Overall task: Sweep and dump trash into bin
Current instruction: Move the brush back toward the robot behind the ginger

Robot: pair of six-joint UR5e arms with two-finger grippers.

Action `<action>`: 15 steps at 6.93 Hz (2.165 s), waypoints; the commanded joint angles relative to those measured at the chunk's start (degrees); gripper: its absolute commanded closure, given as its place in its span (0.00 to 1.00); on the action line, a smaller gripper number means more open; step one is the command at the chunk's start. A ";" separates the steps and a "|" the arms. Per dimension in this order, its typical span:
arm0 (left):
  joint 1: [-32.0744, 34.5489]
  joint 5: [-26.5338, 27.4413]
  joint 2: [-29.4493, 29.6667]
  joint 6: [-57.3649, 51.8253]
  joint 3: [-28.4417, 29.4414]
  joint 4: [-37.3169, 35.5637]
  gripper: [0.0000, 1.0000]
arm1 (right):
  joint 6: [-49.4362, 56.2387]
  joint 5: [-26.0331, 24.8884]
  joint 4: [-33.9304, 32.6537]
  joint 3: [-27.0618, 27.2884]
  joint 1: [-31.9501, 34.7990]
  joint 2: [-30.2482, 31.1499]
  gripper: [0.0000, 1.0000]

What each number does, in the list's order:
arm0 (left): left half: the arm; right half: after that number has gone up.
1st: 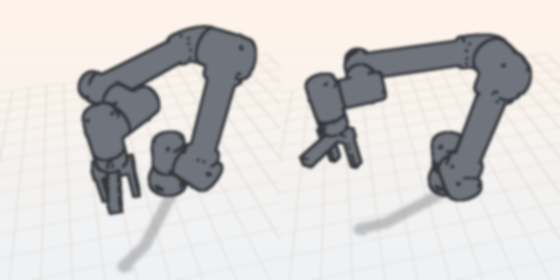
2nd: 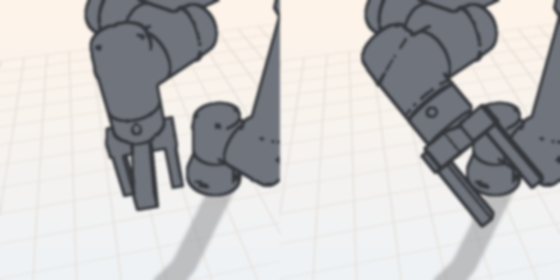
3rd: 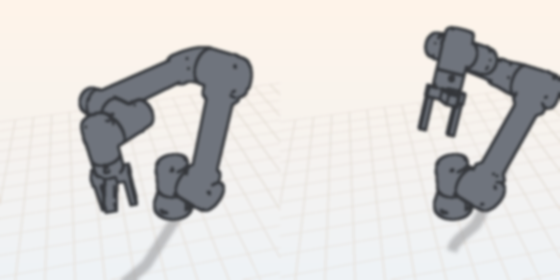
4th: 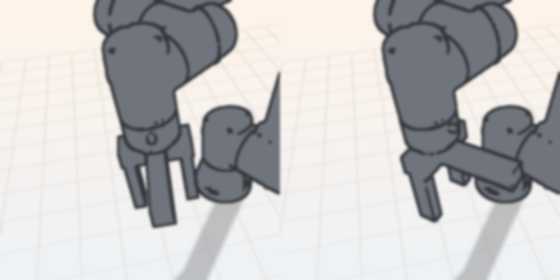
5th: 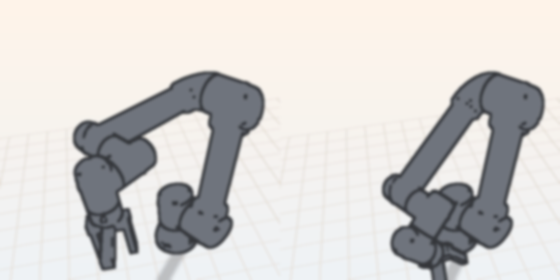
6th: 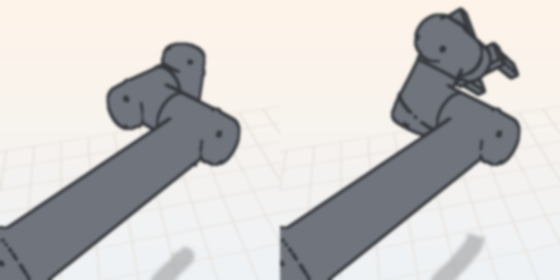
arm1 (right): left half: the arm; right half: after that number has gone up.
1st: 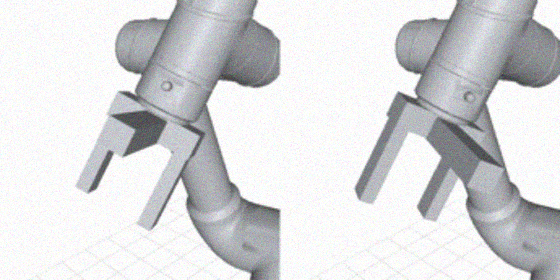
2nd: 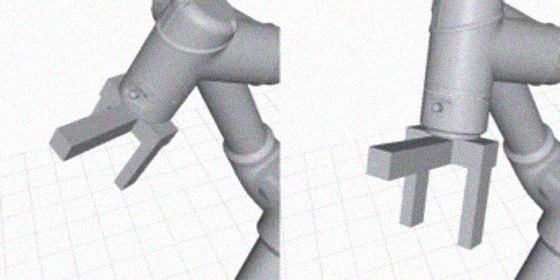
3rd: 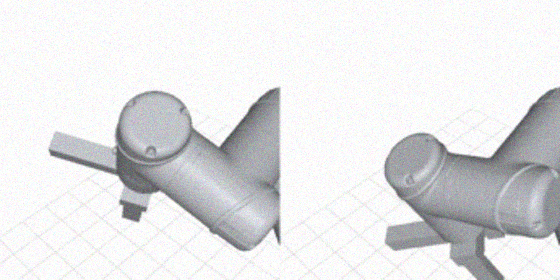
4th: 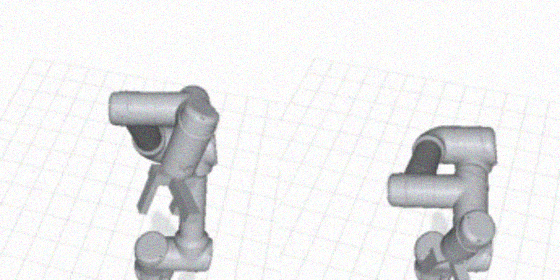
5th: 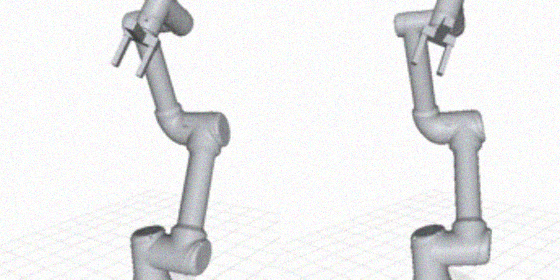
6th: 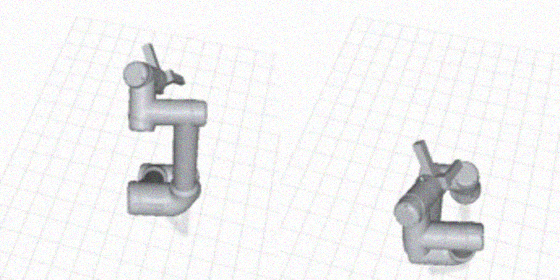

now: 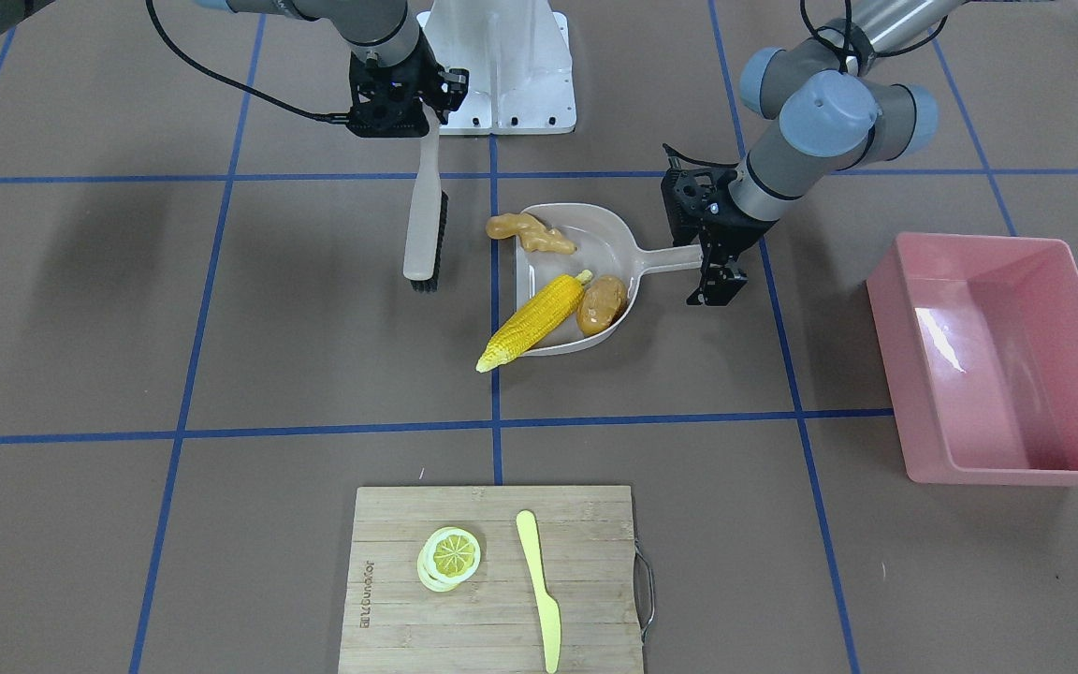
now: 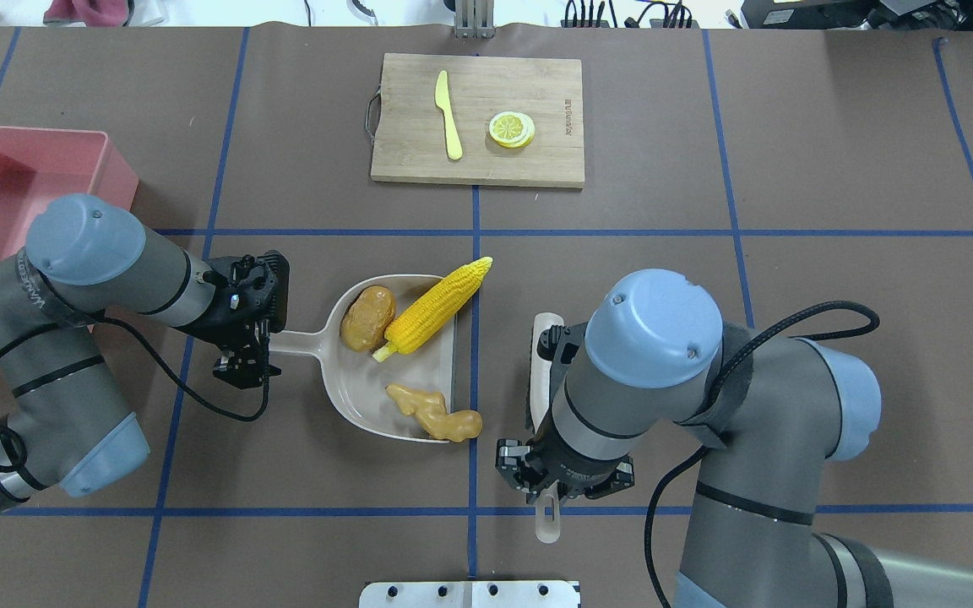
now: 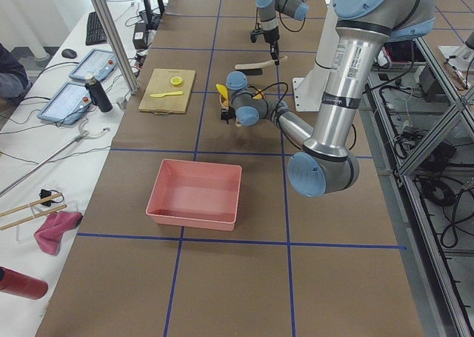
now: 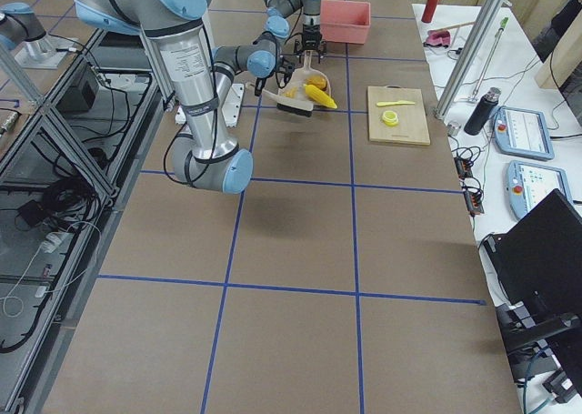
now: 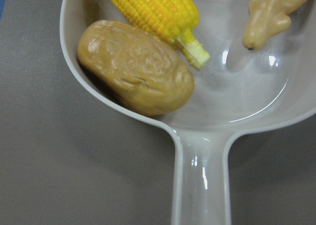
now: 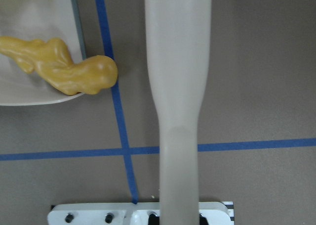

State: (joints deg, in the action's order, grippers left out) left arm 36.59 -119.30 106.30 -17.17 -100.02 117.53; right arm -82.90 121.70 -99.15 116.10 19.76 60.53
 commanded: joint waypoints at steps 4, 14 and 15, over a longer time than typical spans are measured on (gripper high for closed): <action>-0.12 -0.32 0.05 0.12 0.00 -0.19 0.02 | -0.68 -2.88 -3.16 -0.53 -5.26 -0.41 1.00; -0.03 -0.24 -0.04 0.47 0.09 -0.02 0.02 | -0.42 -2.96 8.33 -6.06 -5.61 -5.51 1.00; -0.03 -0.24 -0.04 0.47 0.09 -0.02 0.02 | -0.68 -2.96 11.66 -7.20 -5.17 -5.60 1.00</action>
State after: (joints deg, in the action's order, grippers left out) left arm 36.56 -119.53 106.30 -16.66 -99.93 117.51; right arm -83.38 118.72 -91.06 109.87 14.18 55.10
